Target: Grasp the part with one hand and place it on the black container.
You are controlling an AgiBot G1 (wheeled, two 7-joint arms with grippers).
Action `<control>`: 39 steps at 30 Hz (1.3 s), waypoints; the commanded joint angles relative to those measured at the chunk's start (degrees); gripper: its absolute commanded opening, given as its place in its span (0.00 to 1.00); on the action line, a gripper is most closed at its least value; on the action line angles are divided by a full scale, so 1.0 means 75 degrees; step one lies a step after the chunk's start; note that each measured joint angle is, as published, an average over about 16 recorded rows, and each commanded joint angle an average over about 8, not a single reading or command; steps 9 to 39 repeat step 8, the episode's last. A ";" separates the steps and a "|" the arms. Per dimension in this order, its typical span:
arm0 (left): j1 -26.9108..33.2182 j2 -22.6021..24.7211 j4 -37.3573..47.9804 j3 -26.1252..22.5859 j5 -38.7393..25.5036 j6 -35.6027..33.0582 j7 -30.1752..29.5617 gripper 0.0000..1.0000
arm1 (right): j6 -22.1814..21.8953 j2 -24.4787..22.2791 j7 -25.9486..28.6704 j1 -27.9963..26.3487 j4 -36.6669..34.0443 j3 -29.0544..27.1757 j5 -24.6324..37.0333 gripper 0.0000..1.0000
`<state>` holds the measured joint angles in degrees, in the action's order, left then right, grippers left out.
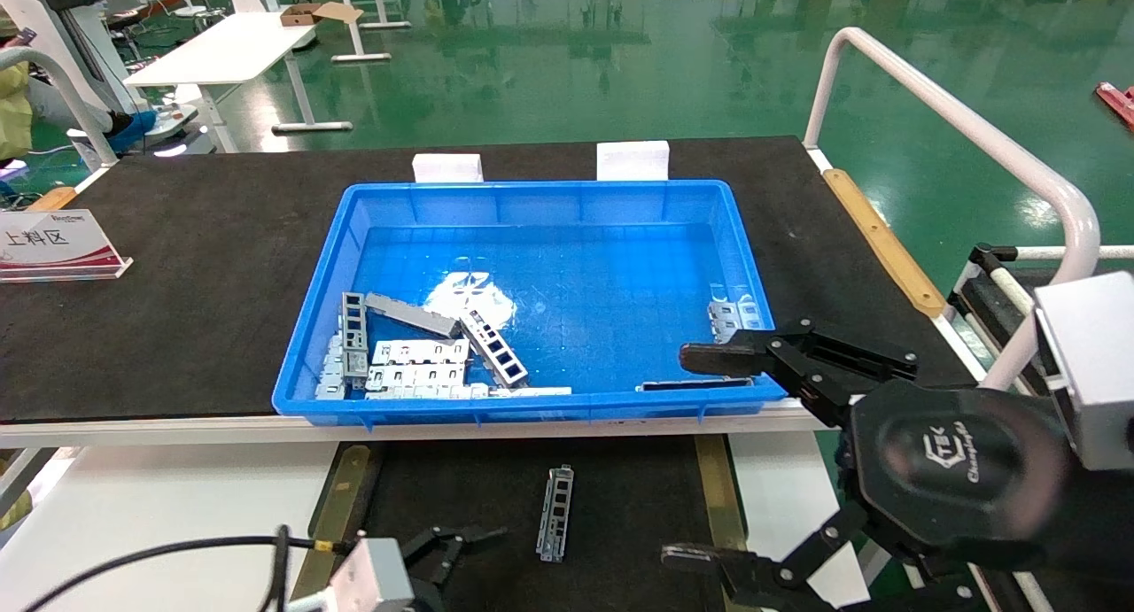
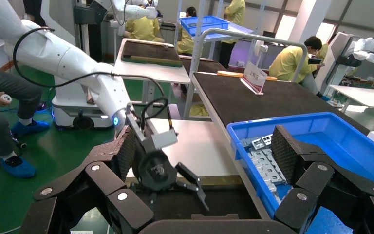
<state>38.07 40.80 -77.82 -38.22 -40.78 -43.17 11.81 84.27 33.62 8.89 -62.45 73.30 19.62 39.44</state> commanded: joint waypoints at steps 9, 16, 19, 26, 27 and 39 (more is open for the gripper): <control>0.0021 -0.0285 -0.0007 0.0169 0.0180 -0.0361 0.0090 1.00 | -0.0001 0.0000 -0.0001 0.0000 0.0000 0.0001 -0.0001 1.00; 0.0021 -0.0285 -0.0007 0.0169 0.0180 -0.0361 0.0090 1.00 | -0.0001 0.0000 -0.0001 0.0000 0.0000 0.0001 -0.0001 1.00; 0.0021 -0.0285 -0.0007 0.0169 0.0180 -0.0361 0.0090 1.00 | -0.0001 0.0000 -0.0001 0.0000 0.0000 0.0001 -0.0001 1.00; 0.0021 -0.0285 -0.0007 0.0169 0.0180 -0.0361 0.0090 1.00 | -0.0001 0.0000 -0.0001 0.0000 0.0000 0.0001 -0.0001 1.00; 0.0021 -0.0285 -0.0007 0.0169 0.0180 -0.0361 0.0090 1.00 | -0.0001 0.0000 -0.0001 0.0000 0.0000 0.0001 -0.0001 1.00; 0.0021 -0.0285 -0.0007 0.0169 0.0180 -0.0361 0.0090 1.00 | -0.0001 0.0000 -0.0001 0.0000 0.0000 0.0001 -0.0001 1.00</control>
